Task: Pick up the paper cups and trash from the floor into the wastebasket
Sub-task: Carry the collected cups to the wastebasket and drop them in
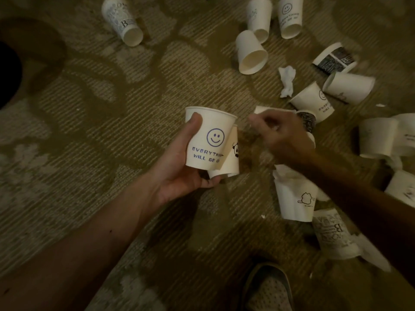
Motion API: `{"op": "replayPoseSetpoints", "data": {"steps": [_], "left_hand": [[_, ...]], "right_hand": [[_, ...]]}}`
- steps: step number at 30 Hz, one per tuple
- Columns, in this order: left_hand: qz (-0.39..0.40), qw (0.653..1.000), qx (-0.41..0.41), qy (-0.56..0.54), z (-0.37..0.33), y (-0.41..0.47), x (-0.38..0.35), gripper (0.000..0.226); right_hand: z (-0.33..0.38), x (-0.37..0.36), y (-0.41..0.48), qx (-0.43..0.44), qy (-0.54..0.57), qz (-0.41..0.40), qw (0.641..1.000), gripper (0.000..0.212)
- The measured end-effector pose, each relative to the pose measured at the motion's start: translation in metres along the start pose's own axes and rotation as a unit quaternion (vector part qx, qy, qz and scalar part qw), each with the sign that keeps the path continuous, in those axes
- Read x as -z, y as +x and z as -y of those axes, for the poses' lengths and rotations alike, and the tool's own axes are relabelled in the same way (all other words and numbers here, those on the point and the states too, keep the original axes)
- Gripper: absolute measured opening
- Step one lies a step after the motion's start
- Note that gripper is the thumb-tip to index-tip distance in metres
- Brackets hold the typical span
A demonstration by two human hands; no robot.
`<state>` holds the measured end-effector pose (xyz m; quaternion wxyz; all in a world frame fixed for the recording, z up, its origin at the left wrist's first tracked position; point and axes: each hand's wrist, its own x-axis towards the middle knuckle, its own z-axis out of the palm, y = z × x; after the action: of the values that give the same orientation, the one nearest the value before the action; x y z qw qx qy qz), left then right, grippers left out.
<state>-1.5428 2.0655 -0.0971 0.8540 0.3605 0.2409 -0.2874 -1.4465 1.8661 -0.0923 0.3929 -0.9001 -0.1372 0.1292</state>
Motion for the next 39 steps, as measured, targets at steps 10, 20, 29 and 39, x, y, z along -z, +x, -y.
{"op": "replayPoseSetpoints", "data": {"steps": [10,20,29,39], "left_hand": [[-0.030,0.999,0.001,0.034,-0.006,0.007,-0.007,0.068],[-0.128,0.983,-0.056,0.117,-0.047,-0.066,0.002,0.058],[-0.229,0.946,-0.165,0.159,-0.145,-0.215,0.005,0.067],[-0.229,0.915,-0.275,0.187,-0.280,-0.319,0.108,0.082]], "right_hand": [[-0.044,0.017,0.051,0.016,-0.369,0.082,0.926,0.068],[0.044,-0.026,0.036,-0.104,0.210,0.102,0.967,0.050],[0.218,-0.055,0.052,0.016,0.343,0.187,0.920,0.029],[0.398,-0.129,0.107,0.176,0.328,0.169,0.913,0.023]]}}
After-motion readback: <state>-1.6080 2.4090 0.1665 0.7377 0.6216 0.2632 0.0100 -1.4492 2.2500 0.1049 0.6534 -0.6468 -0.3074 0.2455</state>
